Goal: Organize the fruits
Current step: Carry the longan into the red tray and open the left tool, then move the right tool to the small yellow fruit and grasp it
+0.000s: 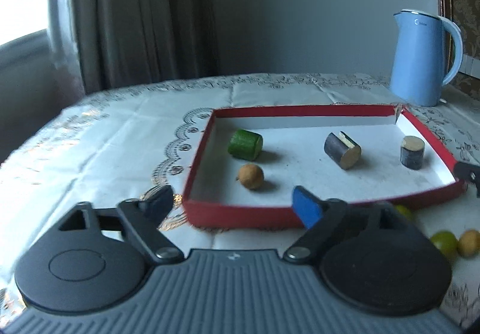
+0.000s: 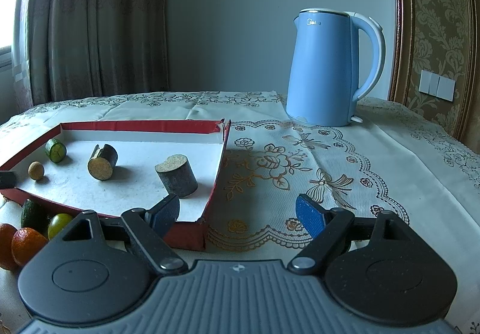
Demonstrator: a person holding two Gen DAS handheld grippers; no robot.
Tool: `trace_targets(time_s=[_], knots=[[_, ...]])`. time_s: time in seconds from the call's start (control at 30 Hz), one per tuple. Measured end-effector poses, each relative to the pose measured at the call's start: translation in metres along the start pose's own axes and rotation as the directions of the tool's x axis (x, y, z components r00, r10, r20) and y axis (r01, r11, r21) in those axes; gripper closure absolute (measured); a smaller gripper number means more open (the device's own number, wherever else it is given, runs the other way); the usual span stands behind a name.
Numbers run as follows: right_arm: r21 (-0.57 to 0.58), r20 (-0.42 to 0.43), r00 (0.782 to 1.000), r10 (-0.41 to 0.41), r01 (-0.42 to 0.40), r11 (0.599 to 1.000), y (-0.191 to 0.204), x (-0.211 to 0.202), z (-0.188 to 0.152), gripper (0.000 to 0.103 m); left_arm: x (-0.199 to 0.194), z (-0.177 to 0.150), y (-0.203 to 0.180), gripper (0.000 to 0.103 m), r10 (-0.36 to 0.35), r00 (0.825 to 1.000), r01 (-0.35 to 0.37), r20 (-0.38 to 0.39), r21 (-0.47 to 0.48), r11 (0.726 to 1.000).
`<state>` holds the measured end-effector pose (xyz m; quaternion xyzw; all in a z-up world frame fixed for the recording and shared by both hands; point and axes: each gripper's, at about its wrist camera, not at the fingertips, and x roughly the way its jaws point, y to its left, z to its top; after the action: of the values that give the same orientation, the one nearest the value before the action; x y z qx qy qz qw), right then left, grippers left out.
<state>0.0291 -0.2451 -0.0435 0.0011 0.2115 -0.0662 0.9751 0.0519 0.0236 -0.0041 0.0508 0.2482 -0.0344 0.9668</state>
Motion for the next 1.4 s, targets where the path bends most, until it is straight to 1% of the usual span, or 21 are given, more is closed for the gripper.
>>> trace_targets(time_s=[0.07,0.17,0.27,0.37,0.43,0.5,0.6,0.67,0.77,0.9,1.03,1.1,1.13,1.17,1.2,1.27,1.4], knots=[[0.0,0.0,1.0,0.0,0.0,1.0,0.0,0.0,0.0,0.018,-0.01,-0.008,0.0,0.014,-0.01,1.0,0.01,0.004,0.014,1.0],[0.001,0.0,1.0,0.0,0.0,1.0,-0.001,0.0,0.0,0.017,-0.019,-0.019,-0.002,0.014,-0.002,1.0,0.002,-0.005,0.04,0.999],[0.001,0.0,1.0,0.0,0.0,1.0,0.0,0.0,0.0,0.017,-0.02,-0.027,0.001,0.014,-0.016,0.999,0.017,-0.042,0.03,0.999],[0.001,0.001,1.0,0.001,-0.001,1.0,-0.001,0.0,0.0,0.017,-0.015,-0.032,0.005,0.013,-0.004,0.997,0.005,-0.077,0.011,1.0],[0.001,0.0,1.0,0.001,-0.001,1.0,-0.001,0.0,0.0,0.017,-0.009,-0.036,0.009,0.012,-0.02,0.993,0.02,-0.117,0.0,1.0],[0.005,0.0,1.0,0.004,-0.004,1.0,-0.001,-0.001,0.0,0.017,-0.006,-0.039,0.011,0.011,-0.03,0.991,0.028,-0.13,-0.021,0.999],[0.029,-0.01,0.999,0.047,-0.046,0.999,-0.003,-0.007,-0.001,0.017,-0.006,-0.04,0.016,0.01,-0.042,0.99,0.037,-0.133,-0.045,0.998],[0.027,-0.034,0.995,0.093,-0.092,0.995,-0.002,-0.014,-0.005,0.017,-0.005,-0.04,0.016,0.006,-0.036,0.989,0.03,-0.141,-0.045,0.999],[0.022,-0.047,0.989,0.138,-0.137,0.99,-0.002,-0.03,-0.016,0.017,-0.004,-0.04,0.019,0.004,-0.038,0.988,0.03,-0.148,-0.055,0.998],[-0.044,-0.048,0.985,0.163,-0.165,0.985,0.004,-0.053,-0.028,0.017,-0.003,-0.04,0.019,0.001,-0.041,0.987,0.032,-0.155,-0.063,0.998],[-0.141,-0.075,0.983,0.168,-0.177,0.974,0.021,-0.057,-0.036,0.017,-0.002,-0.04,0.02,0.0,-0.042,0.986,0.032,-0.159,-0.068,0.997],[-0.167,-0.071,0.983,0.166,-0.176,0.97,0.026,-0.058,-0.037,0.02,-0.002,-0.04,0.02,0.0,-0.043,0.986,0.032,-0.159,-0.07,0.997],[-0.167,-0.066,0.982,0.175,-0.184,0.969,0.027,-0.059,-0.037,0.025,-0.002,-0.04,0.02,0.0,-0.043,0.986,0.032,-0.159,-0.069,0.997],[-0.169,-0.067,0.981,0.18,-0.189,0.967,0.028,-0.06,-0.037,0.033,-0.002,-0.04,0.021,0.0,-0.043,0.986,0.032,-0.159,-0.069,0.997],[-0.174,-0.076,0.98,0.183,-0.194,0.965,0.03,-0.059,-0.037,0.037,-0.002,-0.04,0.021,0.0,-0.043,0.986,0.032,-0.159,-0.07,0.997],[-0.181,-0.097,0.976,0.196,-0.21,0.961,0.032,-0.057,-0.037,0.049,-0.002,-0.04,0.021,0.0,-0.043,0.986,0.032,-0.159,-0.069,0.997],[-0.219,-0.136,0.968,0.211,-0.237,0.947,0.041,-0.054,-0.04,0.059,-0.002,-0.04,0.021,0.0,-0.043,0.986,0.032,-0.159,-0.069,0.997]])
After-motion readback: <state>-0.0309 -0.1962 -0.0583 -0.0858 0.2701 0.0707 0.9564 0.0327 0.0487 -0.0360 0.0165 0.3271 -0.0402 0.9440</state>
